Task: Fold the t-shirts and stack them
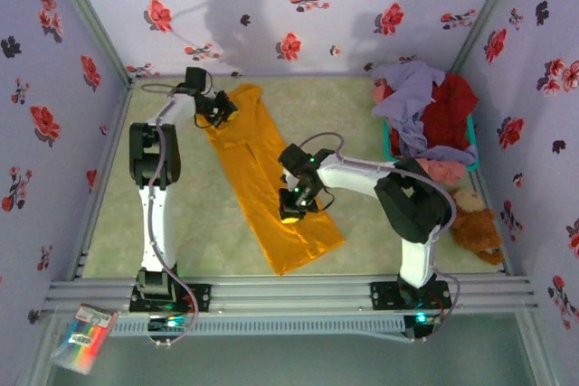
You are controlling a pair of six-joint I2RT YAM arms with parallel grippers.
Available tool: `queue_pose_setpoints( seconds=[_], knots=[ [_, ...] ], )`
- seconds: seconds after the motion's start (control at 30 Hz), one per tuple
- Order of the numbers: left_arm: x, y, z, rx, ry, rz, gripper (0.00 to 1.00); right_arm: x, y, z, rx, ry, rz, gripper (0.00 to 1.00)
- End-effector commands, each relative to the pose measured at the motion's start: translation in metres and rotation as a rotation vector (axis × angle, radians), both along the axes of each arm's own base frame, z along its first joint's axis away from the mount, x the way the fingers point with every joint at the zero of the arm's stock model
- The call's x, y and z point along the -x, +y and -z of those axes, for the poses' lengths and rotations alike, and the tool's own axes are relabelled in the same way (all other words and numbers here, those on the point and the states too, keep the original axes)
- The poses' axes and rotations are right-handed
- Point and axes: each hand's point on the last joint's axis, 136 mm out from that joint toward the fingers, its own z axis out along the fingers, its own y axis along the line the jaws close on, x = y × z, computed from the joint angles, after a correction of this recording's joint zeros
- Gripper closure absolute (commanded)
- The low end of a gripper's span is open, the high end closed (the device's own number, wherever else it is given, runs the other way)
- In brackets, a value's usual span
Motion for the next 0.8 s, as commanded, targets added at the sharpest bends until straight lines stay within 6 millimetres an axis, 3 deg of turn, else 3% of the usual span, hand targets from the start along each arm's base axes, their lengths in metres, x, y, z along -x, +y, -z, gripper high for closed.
queue_pose_setpoints(
  seconds=[0.0, 0.17, 0.47, 0.77],
  knots=[
    [0.0, 0.002, -0.032, -0.03, -0.035, -0.02, 1.0, -0.006, -0.005, -0.021, 0.023, -0.025, 0.031, 0.96],
    [0.019, 0.012, -0.034, -0.087, -0.015, -0.079, 1.0, -0.008, -0.012, -0.012, 0.08, -0.029, 0.034, 0.96],
    [0.047, 0.014, 0.02, -0.097, 0.093, -0.119, 1.0, -0.005, -0.019, 0.009, 0.139, 0.001, 0.033, 0.96],
    [0.051, 0.008, 0.062, -0.092, 0.165, -0.11, 1.0, 0.005, -0.016, 0.023, 0.138, 0.074, 0.014, 0.96]
  ],
)
